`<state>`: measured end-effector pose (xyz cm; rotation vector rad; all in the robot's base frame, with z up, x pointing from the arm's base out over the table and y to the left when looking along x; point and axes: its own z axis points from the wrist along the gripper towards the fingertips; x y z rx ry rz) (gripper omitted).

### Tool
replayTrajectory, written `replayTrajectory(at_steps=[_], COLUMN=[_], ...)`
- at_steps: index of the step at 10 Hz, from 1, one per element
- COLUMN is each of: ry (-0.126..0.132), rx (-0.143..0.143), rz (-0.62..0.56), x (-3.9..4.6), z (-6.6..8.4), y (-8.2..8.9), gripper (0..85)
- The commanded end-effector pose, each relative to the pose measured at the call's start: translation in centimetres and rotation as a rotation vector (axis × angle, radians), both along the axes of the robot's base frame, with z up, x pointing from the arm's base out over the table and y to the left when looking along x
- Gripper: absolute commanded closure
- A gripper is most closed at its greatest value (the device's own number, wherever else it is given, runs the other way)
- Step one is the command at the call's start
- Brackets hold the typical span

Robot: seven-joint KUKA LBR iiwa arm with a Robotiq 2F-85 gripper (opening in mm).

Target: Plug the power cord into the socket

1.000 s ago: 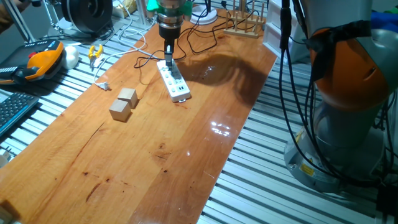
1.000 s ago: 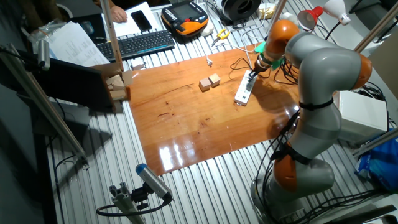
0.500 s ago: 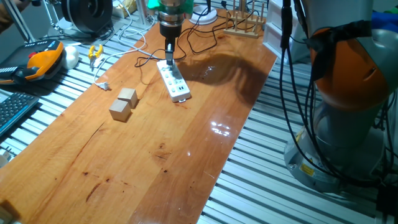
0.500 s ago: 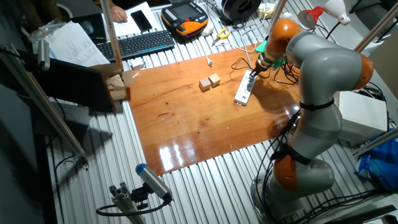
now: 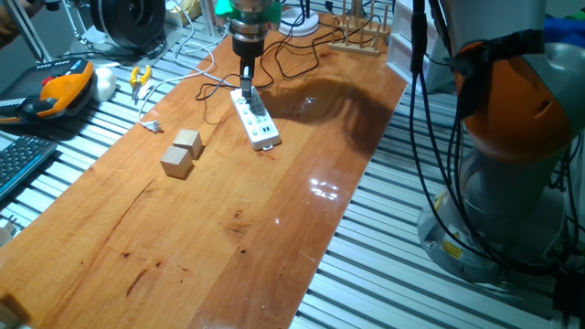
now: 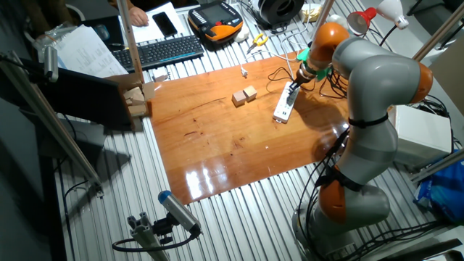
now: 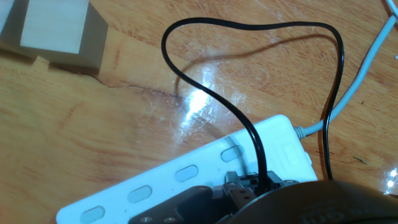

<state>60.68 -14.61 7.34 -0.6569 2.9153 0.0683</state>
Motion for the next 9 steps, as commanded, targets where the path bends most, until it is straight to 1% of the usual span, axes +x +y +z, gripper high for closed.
replayTrajectory(at_steps=[1, 7, 9], ry=[-0.001, -0.001, 0.0], rx=[0.0, 0.002, 0.002], rz=[0.0, 0.0, 0.0], x=[-0.02, -0.04, -0.13], z=[-0.07, -0.22, -0.37], y=[0.09, 0.07, 0.29], gripper=[85.0, 85.0, 85.0])
